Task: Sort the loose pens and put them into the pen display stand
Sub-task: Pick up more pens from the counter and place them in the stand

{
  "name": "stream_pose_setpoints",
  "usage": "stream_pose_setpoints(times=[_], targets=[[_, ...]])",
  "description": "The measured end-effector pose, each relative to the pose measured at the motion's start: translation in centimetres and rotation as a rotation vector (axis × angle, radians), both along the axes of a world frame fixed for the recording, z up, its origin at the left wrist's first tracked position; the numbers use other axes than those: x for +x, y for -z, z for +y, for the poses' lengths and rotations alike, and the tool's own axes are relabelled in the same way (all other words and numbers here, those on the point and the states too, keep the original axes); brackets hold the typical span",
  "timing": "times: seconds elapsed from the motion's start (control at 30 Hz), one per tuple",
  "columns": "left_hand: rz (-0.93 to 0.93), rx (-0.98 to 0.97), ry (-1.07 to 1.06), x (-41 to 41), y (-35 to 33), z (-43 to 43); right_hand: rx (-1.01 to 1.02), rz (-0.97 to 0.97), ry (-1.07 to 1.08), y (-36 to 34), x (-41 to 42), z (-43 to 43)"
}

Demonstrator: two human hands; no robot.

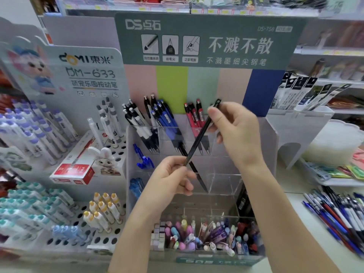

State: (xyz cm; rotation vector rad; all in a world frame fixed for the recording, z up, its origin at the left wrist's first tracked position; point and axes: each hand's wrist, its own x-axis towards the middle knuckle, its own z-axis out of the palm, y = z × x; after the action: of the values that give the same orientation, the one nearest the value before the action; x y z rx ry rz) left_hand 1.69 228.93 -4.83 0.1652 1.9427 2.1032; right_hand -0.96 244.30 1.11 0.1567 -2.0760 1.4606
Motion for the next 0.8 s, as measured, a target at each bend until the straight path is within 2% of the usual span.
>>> stream_pose_setpoints(times=[0.07,0.13,0.27,0.43,0.63,0.8], targets=[[-0.001,-0.060,-0.051,-0.1,0.1,-0.4,0.014,0.125,0.093,0.3,-0.1,0.0],[-0.004,-0.065,-0.078,-0.1,0.1,-0.7,0.166,0.141,0.133,1.6,-0.1,-0.4],[0.019,-0.044,-0.103,0.0,0.0,-1.0,0.533,-0.106,0.144,5.4,-0.4,-1.8],[0.020,-0.015,-0.094,0.2,0.2,-1.3,0.832,-0.369,0.266,7.0,-0.4,-3.0],[0.012,0.013,-0.061,0.3,0.3,-1.6,0.839,-0.488,0.304,6.4,-0.7,-3.9],[0.006,0.021,-0.038,0.2,0.4,-2.0,0.796,-0.431,0.381,6.6,-0.3,-4.4]])
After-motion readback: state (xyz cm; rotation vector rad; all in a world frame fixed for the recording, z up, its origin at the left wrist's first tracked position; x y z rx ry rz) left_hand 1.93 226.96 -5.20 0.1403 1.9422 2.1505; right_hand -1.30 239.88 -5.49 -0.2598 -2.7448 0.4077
